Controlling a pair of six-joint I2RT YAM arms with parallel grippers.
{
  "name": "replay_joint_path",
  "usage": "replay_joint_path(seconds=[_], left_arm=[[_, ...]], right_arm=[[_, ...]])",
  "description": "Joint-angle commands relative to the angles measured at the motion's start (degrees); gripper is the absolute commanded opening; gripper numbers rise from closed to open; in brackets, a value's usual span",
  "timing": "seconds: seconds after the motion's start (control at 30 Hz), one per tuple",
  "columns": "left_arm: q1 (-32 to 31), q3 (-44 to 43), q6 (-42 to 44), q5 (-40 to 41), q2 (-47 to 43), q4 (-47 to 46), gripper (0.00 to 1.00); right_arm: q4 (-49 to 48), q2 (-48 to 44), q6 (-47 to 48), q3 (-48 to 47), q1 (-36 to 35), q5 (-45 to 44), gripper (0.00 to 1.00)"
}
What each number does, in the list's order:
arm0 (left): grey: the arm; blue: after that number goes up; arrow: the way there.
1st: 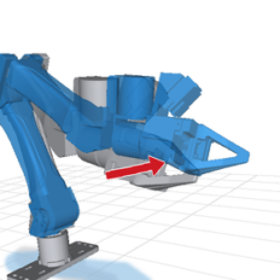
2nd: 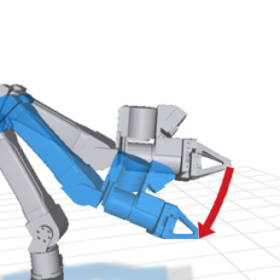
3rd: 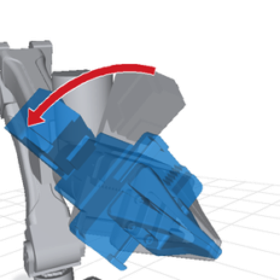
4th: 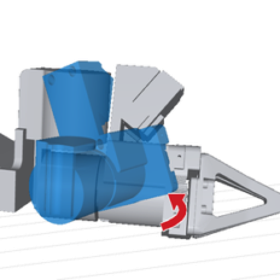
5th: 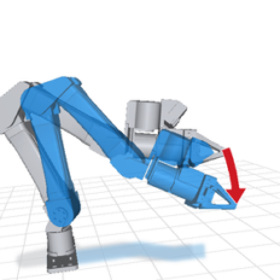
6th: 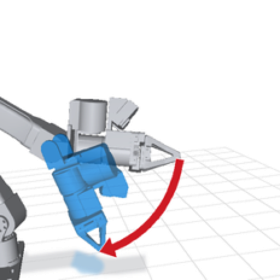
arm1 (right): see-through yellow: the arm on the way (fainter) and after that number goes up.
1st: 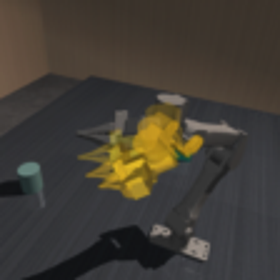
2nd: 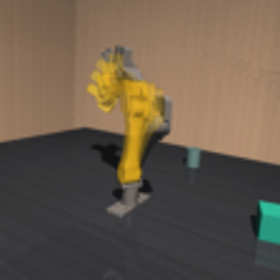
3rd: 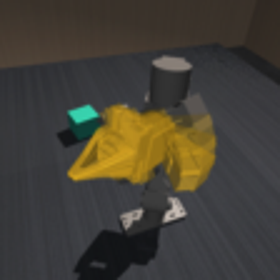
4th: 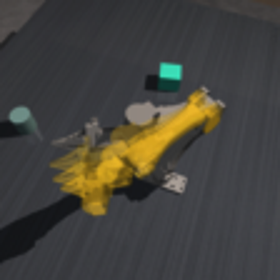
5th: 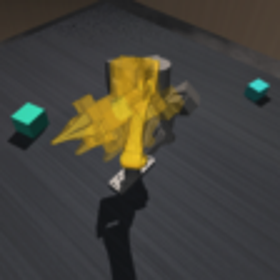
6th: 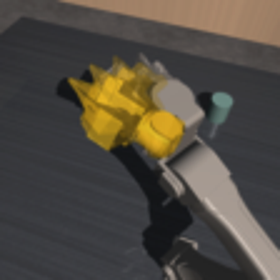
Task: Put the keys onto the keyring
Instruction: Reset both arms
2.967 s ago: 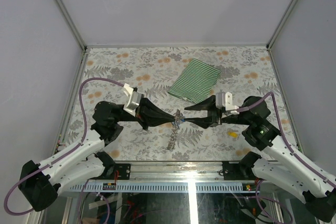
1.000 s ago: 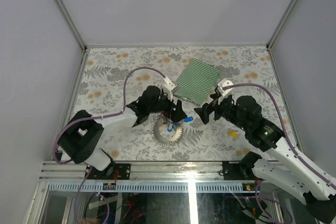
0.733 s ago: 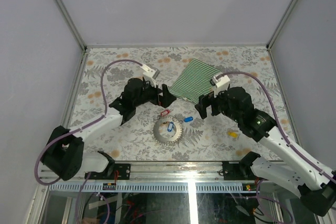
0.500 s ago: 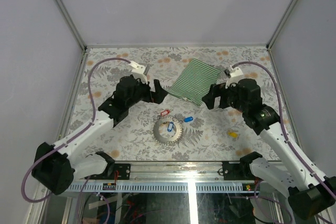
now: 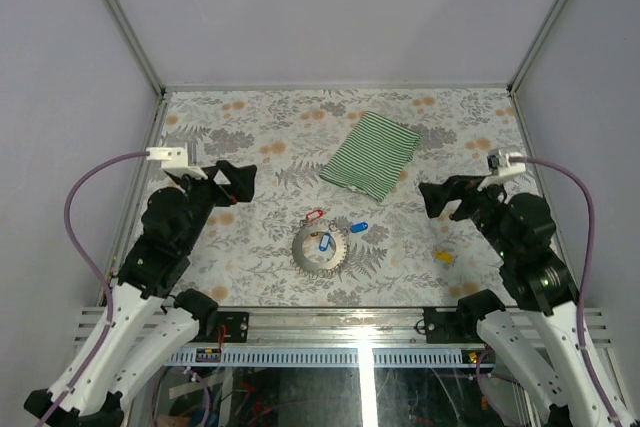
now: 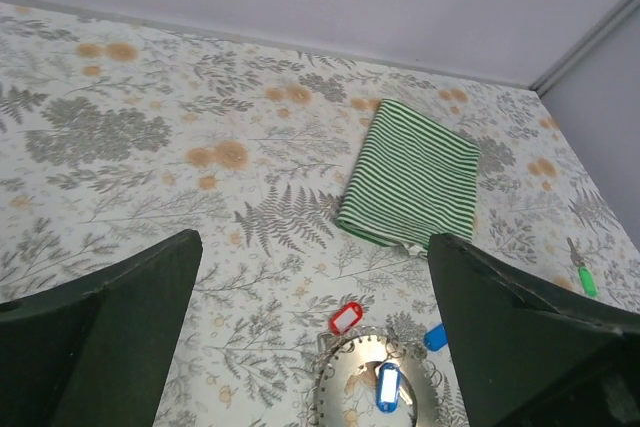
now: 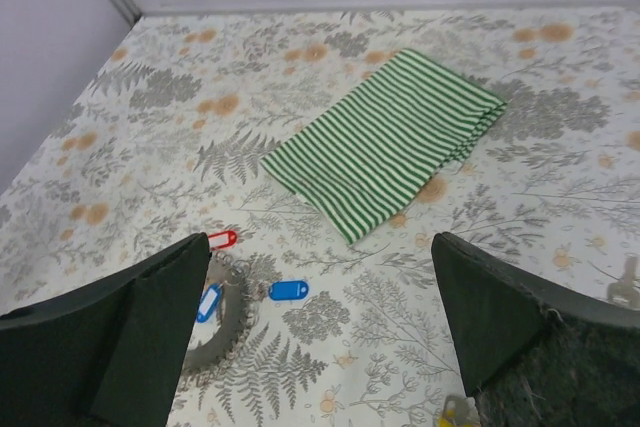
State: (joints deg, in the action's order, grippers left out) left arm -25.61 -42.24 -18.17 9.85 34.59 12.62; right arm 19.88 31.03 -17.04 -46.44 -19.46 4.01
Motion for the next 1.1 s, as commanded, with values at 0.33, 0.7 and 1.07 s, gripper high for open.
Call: replay_joint_path(seconds=[0.33, 0.7, 1.07], left_arm=[[0.1, 7.4, -2.4, 8.8, -16.5, 9.2, 1.00], [0.2, 7.4, -2.4, 9.8, -15.6, 9.7, 1.00], [0.2, 7.7, -1.5, 11.0, -15.0, 8.8, 1.00]], right_arm=[[-2.1, -16.3, -3.7, 15.3, 0.2, -6.7, 0.99], [-1.9, -14.4, -2.5, 13.9, 0.2, -6.7, 0.99], [-7.6, -10.4, -2.4, 14.6, 0.2, -8.5, 0.99]])
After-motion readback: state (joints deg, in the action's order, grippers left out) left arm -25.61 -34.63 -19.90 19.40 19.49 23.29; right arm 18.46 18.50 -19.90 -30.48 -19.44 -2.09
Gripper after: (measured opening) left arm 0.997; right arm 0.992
